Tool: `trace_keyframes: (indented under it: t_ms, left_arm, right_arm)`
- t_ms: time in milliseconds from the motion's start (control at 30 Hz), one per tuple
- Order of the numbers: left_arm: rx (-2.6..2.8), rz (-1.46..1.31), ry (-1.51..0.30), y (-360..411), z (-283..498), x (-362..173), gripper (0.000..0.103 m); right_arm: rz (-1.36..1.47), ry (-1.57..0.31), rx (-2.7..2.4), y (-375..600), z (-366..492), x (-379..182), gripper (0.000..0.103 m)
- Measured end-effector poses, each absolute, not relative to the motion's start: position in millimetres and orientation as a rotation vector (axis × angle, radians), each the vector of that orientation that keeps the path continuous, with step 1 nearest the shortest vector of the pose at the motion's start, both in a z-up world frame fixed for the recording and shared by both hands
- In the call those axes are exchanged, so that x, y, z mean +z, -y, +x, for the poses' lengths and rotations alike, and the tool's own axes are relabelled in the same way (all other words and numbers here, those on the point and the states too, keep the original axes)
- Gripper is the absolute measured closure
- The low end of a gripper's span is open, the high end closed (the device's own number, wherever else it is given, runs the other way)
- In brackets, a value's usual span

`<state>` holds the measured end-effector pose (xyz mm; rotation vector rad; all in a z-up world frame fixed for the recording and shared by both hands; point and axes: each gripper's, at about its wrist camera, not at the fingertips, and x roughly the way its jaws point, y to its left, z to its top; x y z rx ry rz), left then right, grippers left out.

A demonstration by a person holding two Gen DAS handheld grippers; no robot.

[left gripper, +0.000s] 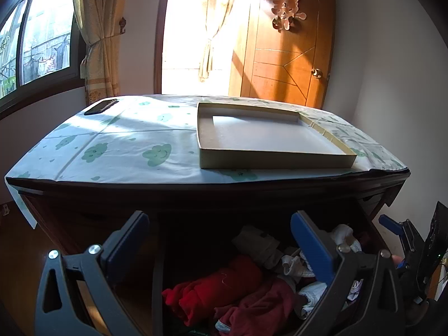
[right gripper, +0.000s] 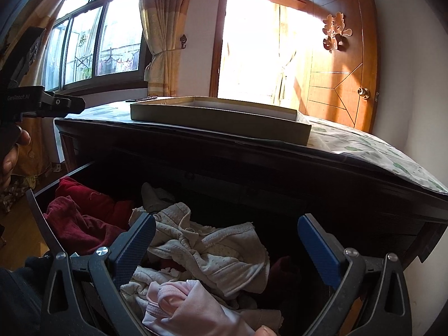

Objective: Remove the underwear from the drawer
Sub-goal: 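Lower both tools toward the open drawer of clothes below the table, then grasp beige underwear with the right tool while the left tool grasps red garment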

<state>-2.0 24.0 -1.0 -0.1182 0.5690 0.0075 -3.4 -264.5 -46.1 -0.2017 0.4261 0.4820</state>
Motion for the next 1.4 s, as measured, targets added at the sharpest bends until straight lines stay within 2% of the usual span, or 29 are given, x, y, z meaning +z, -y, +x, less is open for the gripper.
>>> trace_keyframes:
  t_ms: [300,700,900,1167,1400]
  left_arm:
    - [-0.035,-0.071,-0.608,-21,6,-6,0.000]
    - [-0.155,-0.019,-0.841,-33,35,-60,0.000]
    - [-0.187,0.056,-0.885,-20,40,-69,0.000]
    - [-0.251,0.157,-0.971,-9,40,-79,0.000]
    - [-0.378,0.199,-1.103,0,61,-100,0.000]
  right_arm:
    - [-0.219,-0.474,0.496,263,-1,-47,0.001]
    - [-0.331,-0.702,0.622,249,24,-52,0.001]
    - [-0.384,-0.798,0.666,239,34,-60,0.000]
    - [-0.401,-0.814,0.663,237,35,-61,0.001]
    - [-0.547,-0.858,0.731,214,42,-64,0.001]
